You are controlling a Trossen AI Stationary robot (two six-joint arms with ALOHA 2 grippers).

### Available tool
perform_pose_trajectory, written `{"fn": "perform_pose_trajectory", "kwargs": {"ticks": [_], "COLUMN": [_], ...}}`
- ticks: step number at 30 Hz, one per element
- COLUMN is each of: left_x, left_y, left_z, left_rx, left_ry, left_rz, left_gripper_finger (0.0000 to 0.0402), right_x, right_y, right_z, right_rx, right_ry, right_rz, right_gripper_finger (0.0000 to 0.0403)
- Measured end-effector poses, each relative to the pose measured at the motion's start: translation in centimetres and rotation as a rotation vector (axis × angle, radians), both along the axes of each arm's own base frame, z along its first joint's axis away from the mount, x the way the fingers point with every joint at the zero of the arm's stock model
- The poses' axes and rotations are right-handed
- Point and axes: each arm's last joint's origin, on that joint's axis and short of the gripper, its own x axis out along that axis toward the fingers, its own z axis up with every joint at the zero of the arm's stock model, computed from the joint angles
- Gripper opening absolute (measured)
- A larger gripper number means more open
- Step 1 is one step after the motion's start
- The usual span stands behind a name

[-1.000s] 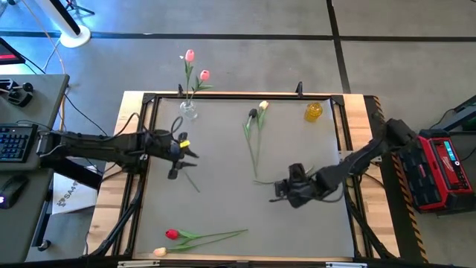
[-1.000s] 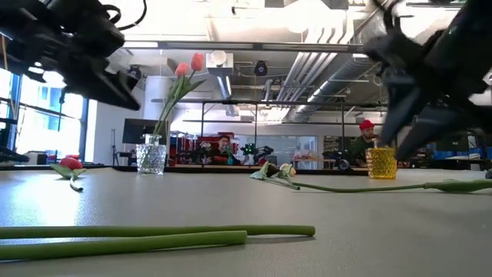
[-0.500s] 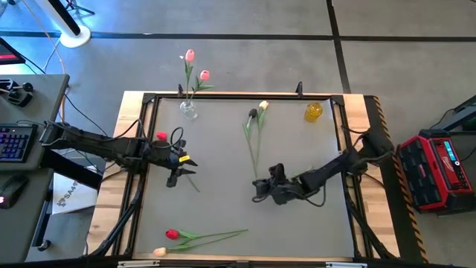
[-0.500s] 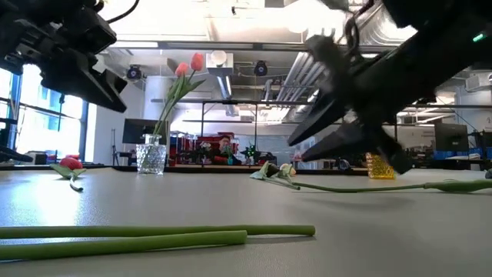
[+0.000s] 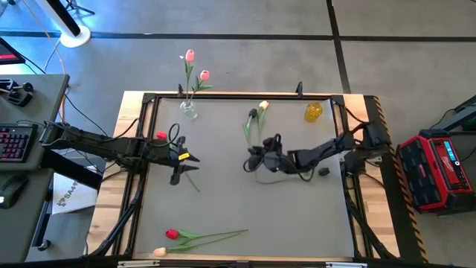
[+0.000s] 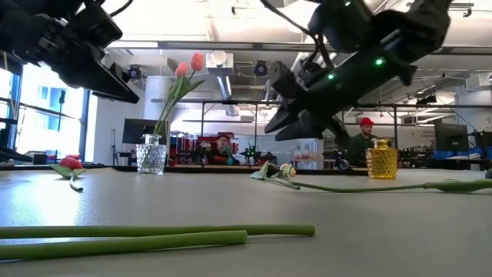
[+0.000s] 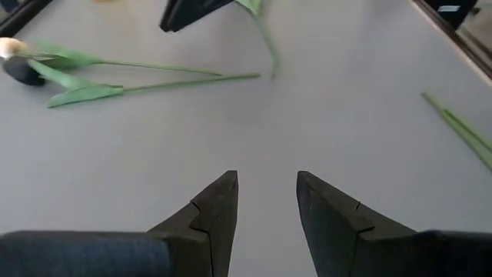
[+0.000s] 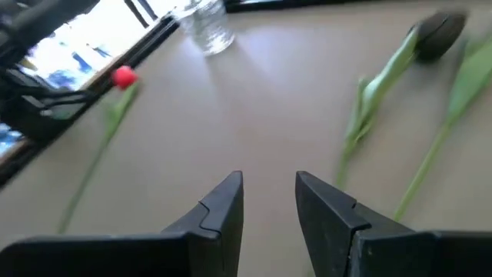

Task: Sort flowers into vase by color
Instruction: Put the top black flower into the transparent vase

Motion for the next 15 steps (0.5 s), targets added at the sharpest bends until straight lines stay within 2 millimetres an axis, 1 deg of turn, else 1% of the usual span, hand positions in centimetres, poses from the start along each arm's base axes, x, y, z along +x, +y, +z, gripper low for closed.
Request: {"fn": "perform_pose_trajectory", "kwargs": {"ticks": [3,5,8,12,15], "left_x": [0.0,0.0,0.1,0.4,0.8], "left_y": [0.1,0.2,0.4,0.7,1.3], "left_z": [0.0,0.1,0.1,0.1,-0.2], "left_rx": [0.017,0.04,0.096,0.061,0.039], "left_ry": [-0.005,-0.013,-0.018,-0.021,-0.014], "left_rz": [0.03,0.071,0.099,0.072,0.107], "left_gripper_finger": [0.0122,0.0122,0.0122,0.0122,0.0122], "right_x": [0.0,0.0,-0.3,-0.9,-1.3], "right_y": [-1.6,-2.9,-5.2,-8.3,-10.2], "right_z": [0.0,0.0,-0.3,-0.8,-0.9], "right_rx": [-0.062,-0.06,0.052,0.166,0.214], "right_ry": [0.051,0.049,0.02,0.053,0.058], "right_rz": [-0.017,-0.063,-0.135,-0.109,-0.058], "right_gripper_finger": [0.0108,0.0108,0.0108,0.0108,0.0108]}}
